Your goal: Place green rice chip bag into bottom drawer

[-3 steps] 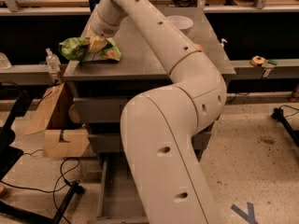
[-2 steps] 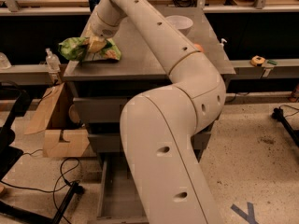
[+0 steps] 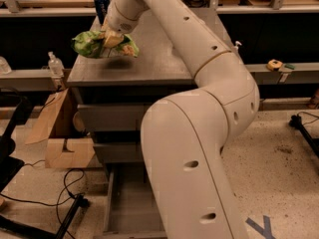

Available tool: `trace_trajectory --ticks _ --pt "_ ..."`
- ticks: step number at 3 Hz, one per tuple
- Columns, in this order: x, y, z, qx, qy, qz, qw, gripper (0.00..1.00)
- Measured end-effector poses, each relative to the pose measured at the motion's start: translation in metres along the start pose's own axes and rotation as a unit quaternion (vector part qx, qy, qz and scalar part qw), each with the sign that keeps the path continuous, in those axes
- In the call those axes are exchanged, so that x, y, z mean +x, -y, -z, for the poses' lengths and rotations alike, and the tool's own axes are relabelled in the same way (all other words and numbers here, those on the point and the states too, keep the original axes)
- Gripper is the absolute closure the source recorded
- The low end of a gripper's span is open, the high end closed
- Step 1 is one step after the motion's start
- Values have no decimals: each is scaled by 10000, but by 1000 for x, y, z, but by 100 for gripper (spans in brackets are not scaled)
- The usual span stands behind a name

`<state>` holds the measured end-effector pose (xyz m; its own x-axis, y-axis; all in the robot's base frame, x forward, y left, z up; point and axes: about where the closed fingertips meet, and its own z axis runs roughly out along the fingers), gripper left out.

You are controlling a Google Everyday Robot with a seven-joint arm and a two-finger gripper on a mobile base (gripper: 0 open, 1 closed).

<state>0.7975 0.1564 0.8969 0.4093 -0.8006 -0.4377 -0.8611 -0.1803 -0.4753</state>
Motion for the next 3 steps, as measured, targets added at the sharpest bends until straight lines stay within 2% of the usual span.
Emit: trace_trajectory --ticks 1,2,3 --pt "18 -4 68 258 -211 -97 9994 100" --pt "20 -36 132 238 -319 -285 9988 100" --pt "2 -82 175 46 -248 -132 9996 100"
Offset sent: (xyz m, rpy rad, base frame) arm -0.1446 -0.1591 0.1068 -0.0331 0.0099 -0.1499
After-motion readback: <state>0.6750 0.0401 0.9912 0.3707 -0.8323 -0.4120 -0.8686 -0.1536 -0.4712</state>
